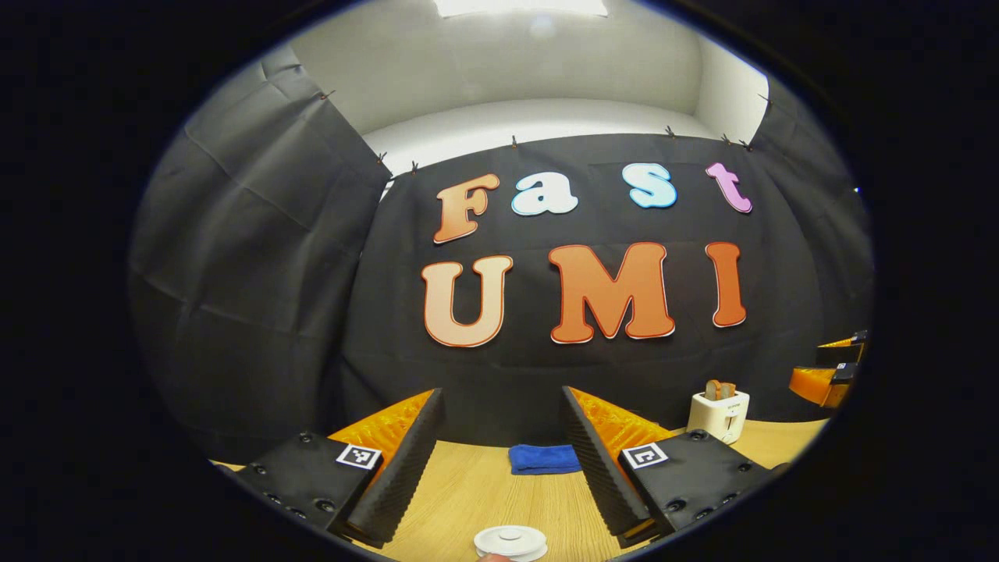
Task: Open the teacup lid with one hand, grasp the water bottle and pour water into the teacup with the other hand; after pouring, place the water bottle on the coaster and then close the teacup lid.
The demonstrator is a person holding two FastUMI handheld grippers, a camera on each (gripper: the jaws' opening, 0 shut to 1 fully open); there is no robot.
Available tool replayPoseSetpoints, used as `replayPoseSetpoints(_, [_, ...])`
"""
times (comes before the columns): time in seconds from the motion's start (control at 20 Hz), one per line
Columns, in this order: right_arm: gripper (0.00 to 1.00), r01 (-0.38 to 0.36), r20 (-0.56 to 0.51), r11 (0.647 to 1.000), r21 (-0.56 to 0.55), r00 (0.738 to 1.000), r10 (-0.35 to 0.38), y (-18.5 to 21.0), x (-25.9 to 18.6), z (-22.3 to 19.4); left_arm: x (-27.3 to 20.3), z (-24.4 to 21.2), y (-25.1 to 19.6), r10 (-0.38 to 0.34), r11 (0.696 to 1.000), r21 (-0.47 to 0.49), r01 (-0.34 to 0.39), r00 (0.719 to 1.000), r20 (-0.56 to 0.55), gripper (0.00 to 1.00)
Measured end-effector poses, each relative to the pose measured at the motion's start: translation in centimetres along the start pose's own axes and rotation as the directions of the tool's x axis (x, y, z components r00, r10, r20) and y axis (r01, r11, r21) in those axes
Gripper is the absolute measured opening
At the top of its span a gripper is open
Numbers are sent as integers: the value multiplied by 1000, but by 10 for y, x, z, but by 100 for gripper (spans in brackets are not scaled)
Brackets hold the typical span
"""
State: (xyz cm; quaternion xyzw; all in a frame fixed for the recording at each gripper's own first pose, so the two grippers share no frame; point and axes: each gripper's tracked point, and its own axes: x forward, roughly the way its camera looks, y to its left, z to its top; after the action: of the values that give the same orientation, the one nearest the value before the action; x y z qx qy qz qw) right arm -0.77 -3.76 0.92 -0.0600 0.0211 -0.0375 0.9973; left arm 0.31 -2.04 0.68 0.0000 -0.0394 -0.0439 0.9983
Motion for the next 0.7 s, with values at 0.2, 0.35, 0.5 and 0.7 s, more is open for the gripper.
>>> replayPoseSetpoints(0.2, [98,1,-1,1000,-2,1000,-1,1,0,0,0,-3,-2,-7,1000,11,7,1000,-5,96])
replayPoseSetpoints(0.35, [98,3,-1,1000,2,1000,-3,0,0,1,2,-2,0,-5,1000,4,5,1000,-1,98])
replayPoseSetpoints(0.5, [98,1,-2,1000,6,1000,-1,0,-1,2,3,-1,0,-8,1000,4,8,1000,0,96])
replayPoseSetpoints(0.7, [98,6,-3,1000,5,1000,-6,-1,0,0,6,-5,-1,-14,1000,-5,14,1000,-13,96])
